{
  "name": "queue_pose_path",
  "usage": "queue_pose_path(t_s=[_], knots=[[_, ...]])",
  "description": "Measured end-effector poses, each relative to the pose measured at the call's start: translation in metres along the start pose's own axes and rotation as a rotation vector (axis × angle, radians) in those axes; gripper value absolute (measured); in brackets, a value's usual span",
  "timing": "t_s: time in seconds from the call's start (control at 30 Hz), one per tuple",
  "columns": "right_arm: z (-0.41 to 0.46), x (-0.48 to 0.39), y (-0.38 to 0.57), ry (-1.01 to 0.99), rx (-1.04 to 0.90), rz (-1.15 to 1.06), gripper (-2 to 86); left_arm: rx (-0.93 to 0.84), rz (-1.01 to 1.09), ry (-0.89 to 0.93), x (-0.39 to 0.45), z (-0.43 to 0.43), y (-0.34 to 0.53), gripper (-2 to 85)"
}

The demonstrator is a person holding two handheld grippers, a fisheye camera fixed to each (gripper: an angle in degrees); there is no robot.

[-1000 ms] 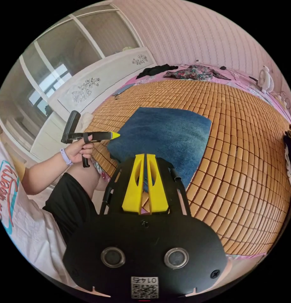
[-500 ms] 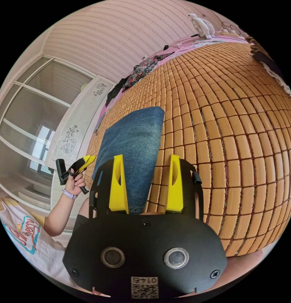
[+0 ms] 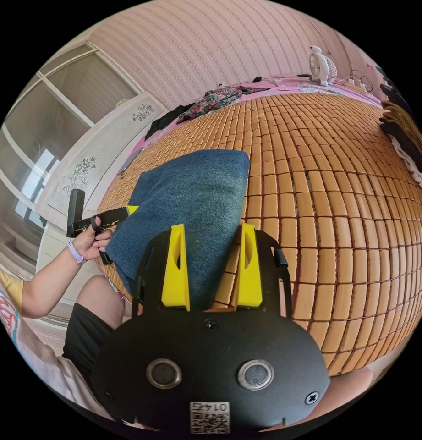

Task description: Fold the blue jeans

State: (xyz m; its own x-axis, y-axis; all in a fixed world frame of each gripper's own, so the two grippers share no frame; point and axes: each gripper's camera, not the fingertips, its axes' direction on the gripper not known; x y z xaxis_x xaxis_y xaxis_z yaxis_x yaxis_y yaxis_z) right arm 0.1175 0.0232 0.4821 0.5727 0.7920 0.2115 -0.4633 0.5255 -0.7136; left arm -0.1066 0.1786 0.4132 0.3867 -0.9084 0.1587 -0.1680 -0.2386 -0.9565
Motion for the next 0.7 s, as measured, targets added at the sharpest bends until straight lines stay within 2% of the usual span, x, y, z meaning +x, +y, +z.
queue_pose_path(t_s=[0.13, 0.37, 0.53, 0.7], knots=[[0.018, -0.004, 0.001, -0.028, -0.037, -0.038, 14.1, -0.100, 0.022, 0.035, 0.004, -0.010, 0.012, 13.8], [0.035, -0.007, 0.007, -0.109, -0.076, -0.044, 8.3, -0.139, -0.054, 0.042, 0.000, -0.046, 0.048, 10.6], [0.016, -0.055, 0.019, -0.216, 0.012, -0.159, 3.5, -0.040, 0.028, -0.075, 0.024, -0.089, 0.098, 7.2], [0.008, -0.157, 0.008, -0.318, -0.010, -0.381, 3.2, 0.123, -0.135, -0.021, 0.005, -0.139, 0.160, 4.1]])
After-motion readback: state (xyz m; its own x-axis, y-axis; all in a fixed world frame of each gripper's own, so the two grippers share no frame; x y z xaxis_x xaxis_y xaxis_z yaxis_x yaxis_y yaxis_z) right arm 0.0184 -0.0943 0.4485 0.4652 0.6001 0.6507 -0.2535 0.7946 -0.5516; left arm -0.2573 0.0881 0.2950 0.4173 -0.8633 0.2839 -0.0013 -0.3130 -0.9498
